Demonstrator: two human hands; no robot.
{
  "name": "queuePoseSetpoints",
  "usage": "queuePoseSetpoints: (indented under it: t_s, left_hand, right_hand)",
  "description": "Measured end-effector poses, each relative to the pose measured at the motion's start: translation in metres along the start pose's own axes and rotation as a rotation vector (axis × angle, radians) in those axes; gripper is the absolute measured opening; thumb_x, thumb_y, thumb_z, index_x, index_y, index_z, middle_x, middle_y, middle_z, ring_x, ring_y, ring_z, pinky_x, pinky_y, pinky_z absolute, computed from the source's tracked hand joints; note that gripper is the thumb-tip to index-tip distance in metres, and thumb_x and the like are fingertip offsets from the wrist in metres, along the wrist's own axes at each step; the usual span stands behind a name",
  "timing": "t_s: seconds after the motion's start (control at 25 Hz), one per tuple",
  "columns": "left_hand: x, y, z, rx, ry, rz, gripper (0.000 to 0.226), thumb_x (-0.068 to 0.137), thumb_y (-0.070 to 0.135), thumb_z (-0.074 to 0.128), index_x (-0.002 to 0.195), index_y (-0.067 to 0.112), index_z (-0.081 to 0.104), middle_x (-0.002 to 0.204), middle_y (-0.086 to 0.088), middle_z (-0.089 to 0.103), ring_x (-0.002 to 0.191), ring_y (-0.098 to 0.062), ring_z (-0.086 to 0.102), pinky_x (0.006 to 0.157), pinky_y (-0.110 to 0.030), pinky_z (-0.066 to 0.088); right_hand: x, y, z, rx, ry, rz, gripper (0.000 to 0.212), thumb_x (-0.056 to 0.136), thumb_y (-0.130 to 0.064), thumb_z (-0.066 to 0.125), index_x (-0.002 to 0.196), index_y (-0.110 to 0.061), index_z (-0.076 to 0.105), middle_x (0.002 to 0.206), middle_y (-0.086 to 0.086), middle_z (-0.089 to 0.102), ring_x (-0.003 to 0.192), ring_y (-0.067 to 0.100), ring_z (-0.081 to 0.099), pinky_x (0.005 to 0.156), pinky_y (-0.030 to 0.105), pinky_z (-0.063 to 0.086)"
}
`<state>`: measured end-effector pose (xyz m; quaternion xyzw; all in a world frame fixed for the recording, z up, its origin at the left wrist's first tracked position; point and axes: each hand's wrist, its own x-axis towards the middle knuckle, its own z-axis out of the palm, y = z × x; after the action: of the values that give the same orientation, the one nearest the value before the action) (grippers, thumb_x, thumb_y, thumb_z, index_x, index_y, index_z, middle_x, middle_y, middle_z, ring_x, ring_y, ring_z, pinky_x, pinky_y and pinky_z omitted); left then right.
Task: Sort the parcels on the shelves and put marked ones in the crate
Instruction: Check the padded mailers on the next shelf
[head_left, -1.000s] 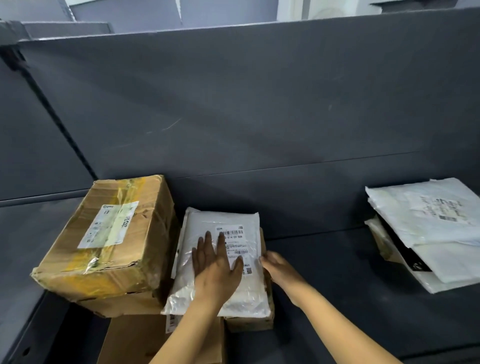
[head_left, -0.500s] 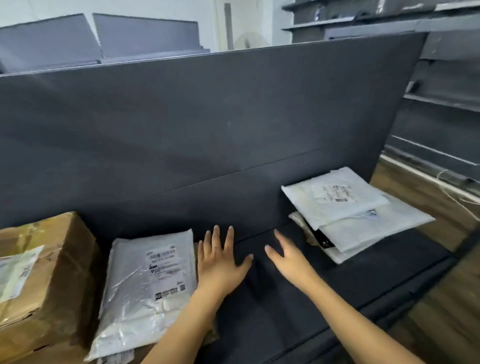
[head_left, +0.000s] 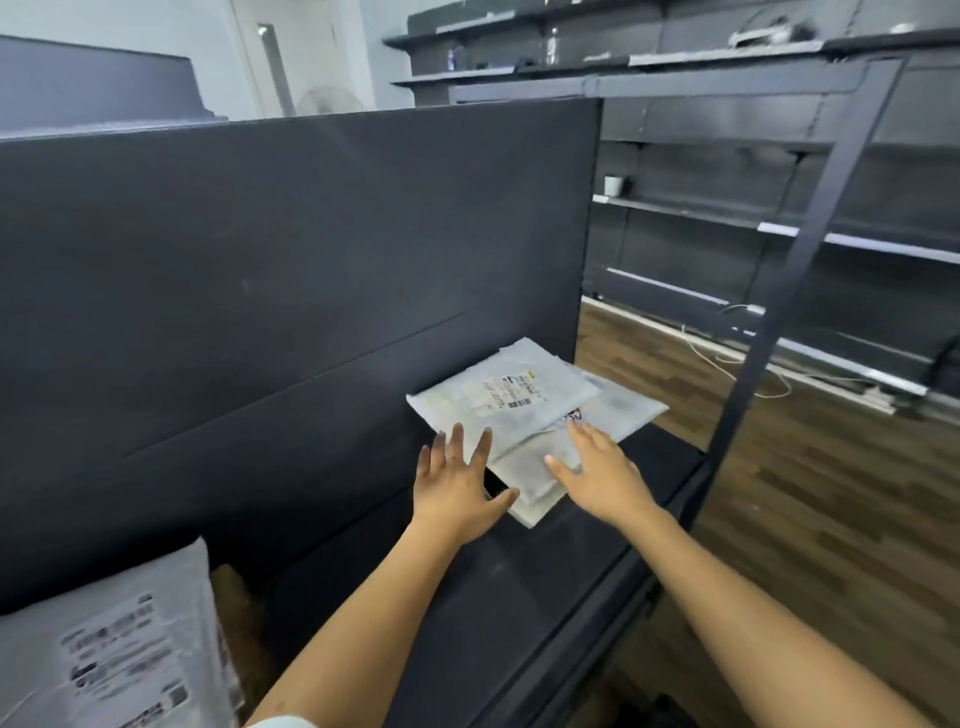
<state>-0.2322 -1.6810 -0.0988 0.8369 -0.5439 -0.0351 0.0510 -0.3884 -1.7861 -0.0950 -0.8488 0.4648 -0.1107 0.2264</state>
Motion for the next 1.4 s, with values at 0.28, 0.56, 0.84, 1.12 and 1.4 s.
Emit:
queuePoseSetpoints:
  t_s: [0.28, 0.56, 0.84, 1.12, 1.4]
  left_hand:
    - [0.056, -0.026, 0.016, 0.202, -0.084, 0.126, 0.079, 0.091, 0.010, 0.048, 0.151, 0.023, -0.002, 0.160, -0.006, -0.007, 0.148, -0.022, -0.006, 0.121, -0.040, 0.002]
    - [0.075, -0.025, 0.029, 0.058, 0.243, 0.298, 0.057, 0.081, 0.003, 0.033, 0.133, 0.015, 0.053, 0.140, -0.010, 0.051, 0.126, -0.024, 0.054, 0.103, -0.040, 0.045]
    - [0.019, -0.005, 0.021, -0.215, 0.184, 0.525, 0.050, 0.089, 0.031, 0.041, 0.139, 0.024, 0.045, 0.149, 0.007, 0.039, 0.139, -0.007, 0.035, 0.115, -0.028, 0.029]
    - [0.030, -0.050, -0.001, -1.301, 0.002, -0.242, 0.059, 0.093, 0.029, 0.056, 0.145, 0.021, 0.030, 0.151, 0.007, 0.032, 0.139, -0.014, 0.034, 0.115, -0.033, 0.028]
    - [-0.009, -0.053, -0.030, -1.197, 0.216, 0.000, 0.006, 0.089, 0.012, 0.062, 0.091, 0.017, 0.061, 0.077, 0.012, 0.069, 0.070, 0.004, 0.062, 0.063, -0.011, 0.047]
  right_hand:
    - [0.028, -0.019, 0.023, 0.406, -0.088, 0.147, 0.060, 0.093, -0.038, 0.049, 0.144, -0.013, 0.031, 0.147, 0.003, 0.038, 0.133, 0.019, 0.039, 0.109, 0.032, 0.033]
    - [0.045, -0.043, 0.039, 1.492, -0.129, 0.650, 0.010, 0.095, -0.020, 0.051, 0.096, -0.011, 0.053, 0.095, 0.010, 0.054, 0.078, 0.023, 0.058, 0.074, 0.034, 0.049]
    - [0.056, -0.039, 0.025, 1.567, 0.111, 0.389, 0.035, 0.089, 0.009, 0.039, 0.115, -0.010, 0.054, 0.096, 0.010, 0.066, 0.084, 0.022, 0.063, 0.077, 0.034, 0.053]
    - [0.045, -0.024, 0.006, 1.598, 0.007, 0.225, 0.052, 0.083, 0.017, 0.034, 0.118, -0.015, 0.055, 0.109, 0.009, 0.066, 0.096, 0.025, 0.064, 0.074, 0.037, 0.058]
    - [0.045, -0.035, 0.008, 1.578, -0.035, 0.241, 0.056, 0.082, 0.015, 0.030, 0.113, -0.021, 0.059, 0.111, 0.009, 0.067, 0.102, 0.027, 0.063, 0.079, 0.042, 0.053]
